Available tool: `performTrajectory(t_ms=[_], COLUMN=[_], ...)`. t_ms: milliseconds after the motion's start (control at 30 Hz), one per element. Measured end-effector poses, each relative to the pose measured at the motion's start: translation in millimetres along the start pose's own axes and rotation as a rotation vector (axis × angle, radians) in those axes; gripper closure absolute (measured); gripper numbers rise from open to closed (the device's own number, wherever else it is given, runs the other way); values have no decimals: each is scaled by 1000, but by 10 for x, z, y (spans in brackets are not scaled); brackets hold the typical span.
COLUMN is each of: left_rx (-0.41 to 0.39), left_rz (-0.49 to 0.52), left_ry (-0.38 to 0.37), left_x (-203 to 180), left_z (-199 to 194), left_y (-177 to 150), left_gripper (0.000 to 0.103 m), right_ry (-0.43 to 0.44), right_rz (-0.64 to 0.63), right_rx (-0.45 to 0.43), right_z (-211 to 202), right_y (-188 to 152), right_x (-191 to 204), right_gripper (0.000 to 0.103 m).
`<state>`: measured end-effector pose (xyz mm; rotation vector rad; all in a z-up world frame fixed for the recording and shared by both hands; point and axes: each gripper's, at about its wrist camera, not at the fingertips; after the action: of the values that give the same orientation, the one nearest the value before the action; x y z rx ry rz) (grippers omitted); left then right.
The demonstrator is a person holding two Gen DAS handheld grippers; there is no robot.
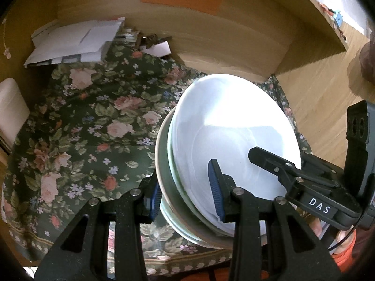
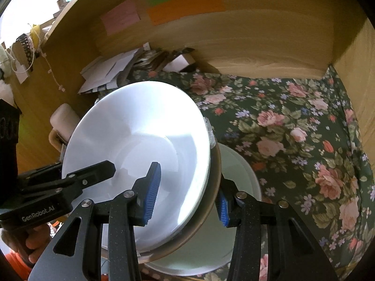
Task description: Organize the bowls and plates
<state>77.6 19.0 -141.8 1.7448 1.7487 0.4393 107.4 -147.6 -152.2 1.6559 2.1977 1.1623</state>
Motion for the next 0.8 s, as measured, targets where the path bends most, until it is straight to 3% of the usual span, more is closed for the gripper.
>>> performTrajectory(t_ms=[500, 800], left_rx=[103, 90], left_rz=[-4, -16], left_ry=[20, 7], left_x=[-49, 19], left_z=[357, 384], left_y=[-42, -30], left_gripper=[66, 66], right_ry=[8, 6], right_rz=[49, 33], right_rx=[70, 54], right_z=[245, 268], right_y=[-109, -87], right_x=[-259, -275], right_gripper=[64, 63])
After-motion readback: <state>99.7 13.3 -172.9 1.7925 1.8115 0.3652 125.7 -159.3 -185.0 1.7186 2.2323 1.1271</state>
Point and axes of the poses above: each gripper's, at about its wrist camera, not at the fingertips, and z roughly the way its jaws point, x to its left, y to its top, and after that the axes turned 4 degrees about z, right-handed
